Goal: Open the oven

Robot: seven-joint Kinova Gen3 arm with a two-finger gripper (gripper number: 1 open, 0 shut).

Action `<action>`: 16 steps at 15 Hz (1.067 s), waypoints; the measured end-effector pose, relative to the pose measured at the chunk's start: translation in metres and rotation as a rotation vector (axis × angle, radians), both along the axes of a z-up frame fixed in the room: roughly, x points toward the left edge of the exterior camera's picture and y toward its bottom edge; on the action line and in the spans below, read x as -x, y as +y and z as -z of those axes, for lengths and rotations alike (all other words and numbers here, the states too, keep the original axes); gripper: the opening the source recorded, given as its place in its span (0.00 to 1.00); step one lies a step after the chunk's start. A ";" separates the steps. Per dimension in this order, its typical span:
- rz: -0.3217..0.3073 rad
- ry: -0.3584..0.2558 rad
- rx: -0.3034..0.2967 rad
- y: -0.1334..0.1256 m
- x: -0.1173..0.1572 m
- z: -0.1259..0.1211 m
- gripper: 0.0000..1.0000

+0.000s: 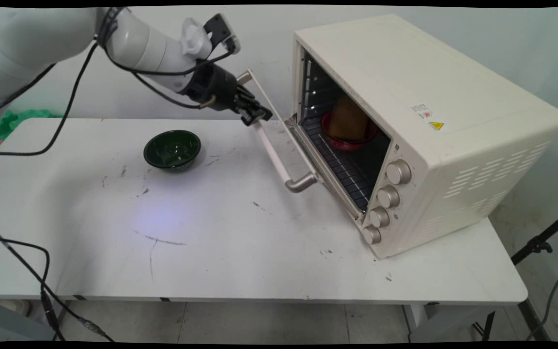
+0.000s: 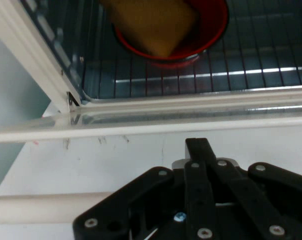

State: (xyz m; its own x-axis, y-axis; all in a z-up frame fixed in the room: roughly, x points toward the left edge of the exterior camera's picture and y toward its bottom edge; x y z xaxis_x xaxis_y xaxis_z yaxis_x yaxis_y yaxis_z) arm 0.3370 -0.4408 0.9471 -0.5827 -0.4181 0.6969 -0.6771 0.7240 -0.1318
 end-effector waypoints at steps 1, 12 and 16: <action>0.000 0.001 0.000 0.002 -0.004 0.004 0.00; -0.017 0.043 0.008 0.020 -0.051 0.058 0.00; -0.012 0.050 0.006 0.024 -0.064 0.079 0.00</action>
